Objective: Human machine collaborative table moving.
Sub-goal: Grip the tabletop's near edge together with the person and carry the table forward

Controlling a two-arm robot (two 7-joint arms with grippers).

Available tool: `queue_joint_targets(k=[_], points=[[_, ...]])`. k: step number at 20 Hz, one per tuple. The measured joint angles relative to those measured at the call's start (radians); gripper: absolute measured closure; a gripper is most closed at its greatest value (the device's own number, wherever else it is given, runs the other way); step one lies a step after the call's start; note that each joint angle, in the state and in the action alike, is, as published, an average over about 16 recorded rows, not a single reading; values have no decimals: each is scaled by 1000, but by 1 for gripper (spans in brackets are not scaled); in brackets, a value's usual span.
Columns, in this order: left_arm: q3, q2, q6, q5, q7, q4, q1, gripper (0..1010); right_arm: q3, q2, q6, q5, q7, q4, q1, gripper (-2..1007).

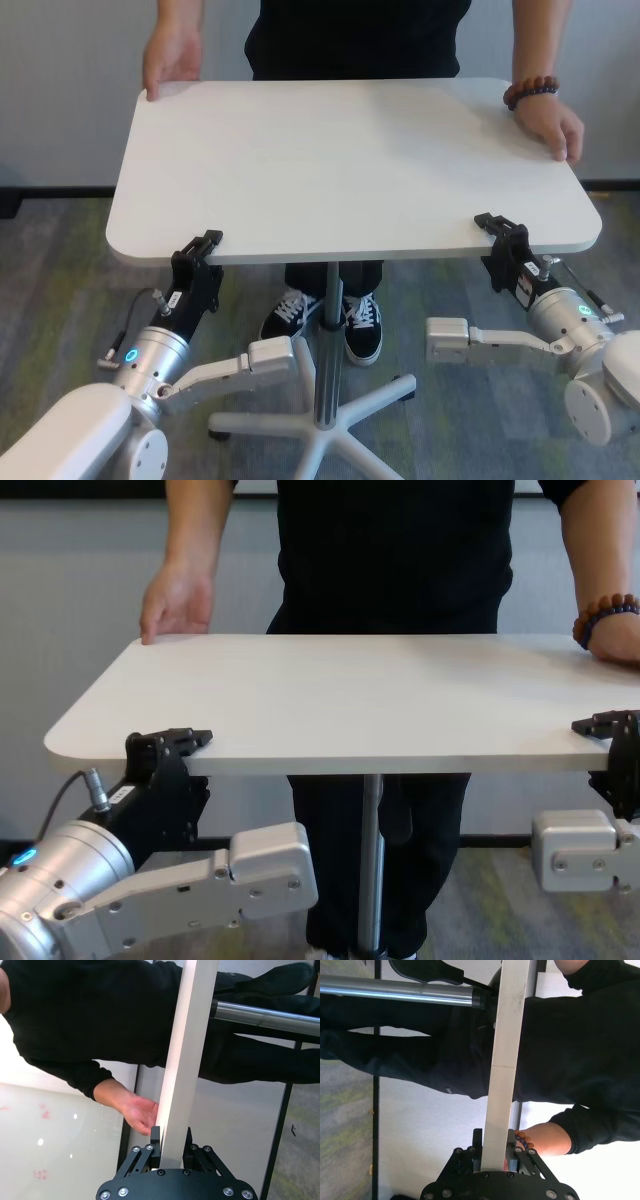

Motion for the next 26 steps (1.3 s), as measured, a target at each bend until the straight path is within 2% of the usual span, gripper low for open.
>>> queue_joint_targets(k=[14, 26], points=[[43, -47, -6, -1, 50, 158, -93, 759, -31, -28, -24, 19, -54, 139, 74, 749], [80, -94, -10, 5, 93, 301, -165, 761, -63, -68, -44, 23, -105, 275, 143, 747]])
